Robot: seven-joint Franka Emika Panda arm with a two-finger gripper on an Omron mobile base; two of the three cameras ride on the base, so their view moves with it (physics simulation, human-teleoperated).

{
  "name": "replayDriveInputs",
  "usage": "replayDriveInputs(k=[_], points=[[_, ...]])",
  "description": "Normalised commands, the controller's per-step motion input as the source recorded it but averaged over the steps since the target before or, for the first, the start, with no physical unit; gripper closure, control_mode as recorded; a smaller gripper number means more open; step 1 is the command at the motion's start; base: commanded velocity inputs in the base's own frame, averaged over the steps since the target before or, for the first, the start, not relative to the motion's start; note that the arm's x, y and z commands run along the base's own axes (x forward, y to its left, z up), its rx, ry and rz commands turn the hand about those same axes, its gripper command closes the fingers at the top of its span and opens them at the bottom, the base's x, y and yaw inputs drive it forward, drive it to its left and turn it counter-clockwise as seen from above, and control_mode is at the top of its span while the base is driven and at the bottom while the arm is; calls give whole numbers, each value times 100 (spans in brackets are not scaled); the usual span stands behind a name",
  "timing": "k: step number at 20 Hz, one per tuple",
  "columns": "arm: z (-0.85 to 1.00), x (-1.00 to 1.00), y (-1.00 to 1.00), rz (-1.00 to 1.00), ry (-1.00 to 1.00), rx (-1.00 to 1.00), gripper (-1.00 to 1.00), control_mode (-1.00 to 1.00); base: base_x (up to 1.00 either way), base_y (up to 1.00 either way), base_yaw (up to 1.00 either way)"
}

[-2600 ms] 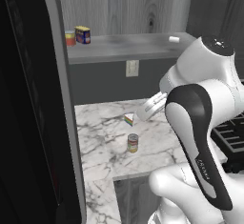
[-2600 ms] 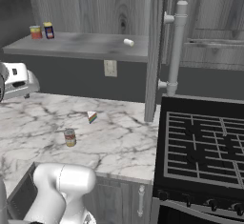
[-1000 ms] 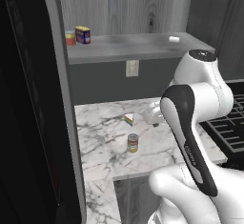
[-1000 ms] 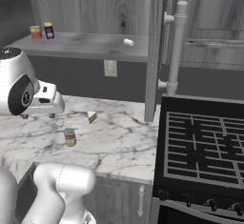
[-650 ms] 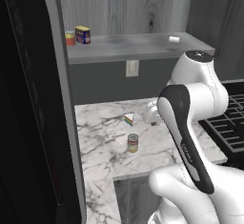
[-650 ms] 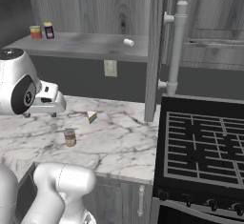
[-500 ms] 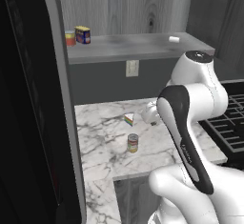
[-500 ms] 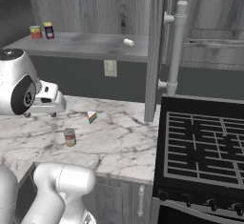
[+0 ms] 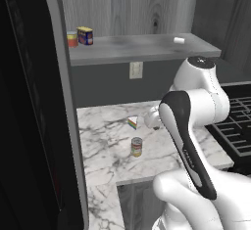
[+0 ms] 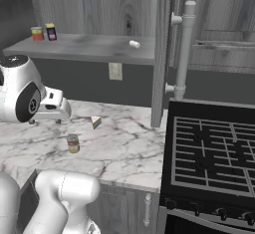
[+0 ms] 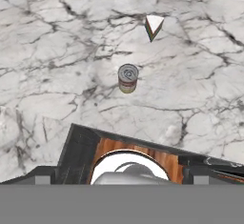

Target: Pick the cans from the counter and place them in their designated side in the cabinet.

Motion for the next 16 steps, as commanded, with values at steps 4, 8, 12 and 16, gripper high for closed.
replayDriveInputs(k=[4,8,12,16], points=[[-12,13,0,0,-2,0,-100,-100,0,0,0],[-9,13,0,0,-1,0,-100,-100,0,0,0],[-6,11,0,0,0,0,-100,-100,0,0,0],[-4,13,4,0,-1,0,-100,-100,0,0,0]])
